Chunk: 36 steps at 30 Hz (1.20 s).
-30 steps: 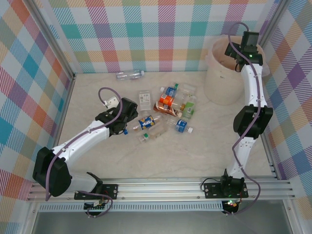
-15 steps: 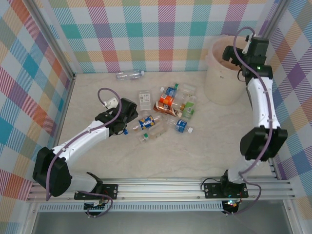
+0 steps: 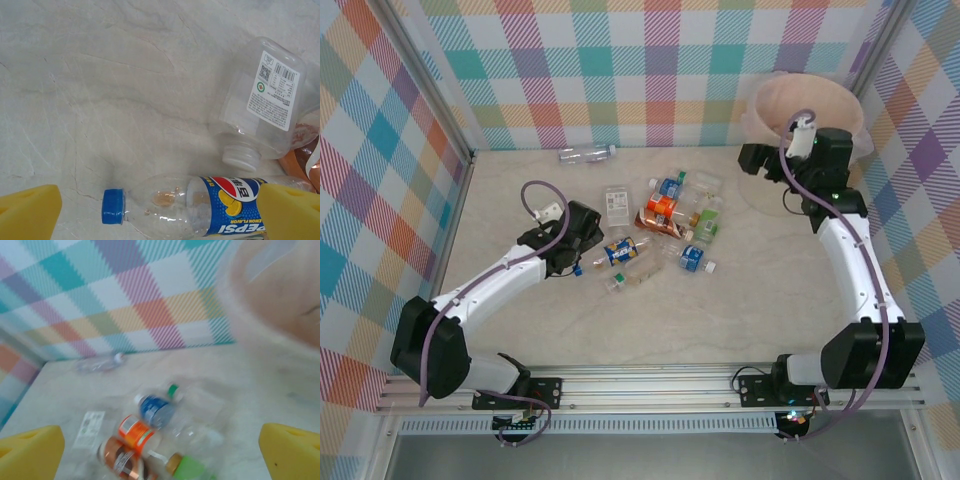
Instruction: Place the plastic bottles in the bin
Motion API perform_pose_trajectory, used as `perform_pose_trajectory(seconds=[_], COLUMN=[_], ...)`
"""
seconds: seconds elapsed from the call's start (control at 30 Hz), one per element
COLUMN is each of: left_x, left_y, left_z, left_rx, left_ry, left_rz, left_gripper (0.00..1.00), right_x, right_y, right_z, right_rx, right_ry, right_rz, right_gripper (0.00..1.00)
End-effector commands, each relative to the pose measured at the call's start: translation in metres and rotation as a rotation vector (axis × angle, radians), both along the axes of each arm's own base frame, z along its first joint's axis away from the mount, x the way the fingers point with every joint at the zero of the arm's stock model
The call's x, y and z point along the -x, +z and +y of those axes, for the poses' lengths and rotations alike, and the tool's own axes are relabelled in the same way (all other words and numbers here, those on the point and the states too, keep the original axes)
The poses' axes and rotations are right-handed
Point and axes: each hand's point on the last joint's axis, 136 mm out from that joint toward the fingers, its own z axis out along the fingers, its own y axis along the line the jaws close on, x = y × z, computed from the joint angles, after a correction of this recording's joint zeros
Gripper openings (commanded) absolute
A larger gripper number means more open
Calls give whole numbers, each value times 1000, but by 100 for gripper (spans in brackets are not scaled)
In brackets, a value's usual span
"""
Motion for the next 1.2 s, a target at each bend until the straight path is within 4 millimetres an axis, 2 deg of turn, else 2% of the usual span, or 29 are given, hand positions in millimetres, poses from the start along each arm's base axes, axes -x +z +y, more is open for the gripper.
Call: perform_pose_trajectory(seconds=[0.0,0.13,0.27,0.4,0.5,0.77,0.97,1.17], left_x=[3,2,1,-1,-1,-1,-2,0], left_y=[-8,-10,-15,-15,-15,-18,-19,-19], left_z=[5,3,0,-2,-2,-2,-3,-1], left_rx=[-3,1,13,12,5,2,4,-5], left_ry=[18,18,15,12,10,14,9,10], left_rz=[40,50,64,74,79,86,84,86], left_gripper=[100,100,100,100,100,100,100,100], right_x=[24,43,56,62,60,72,66,67], right_y=[-21,-64,-111,-150,-168,-214,-241,-259], right_z=[35,66,90,104,109,133,134,132], right_rx=[-13,-2,80,216,329,560,704,719], right_ry=[172,251,288,338,357,526,531,506], right_rz=[58,179,291,397,406,460,538,622], right_gripper=[100,100,100,100,100,94,90,84])
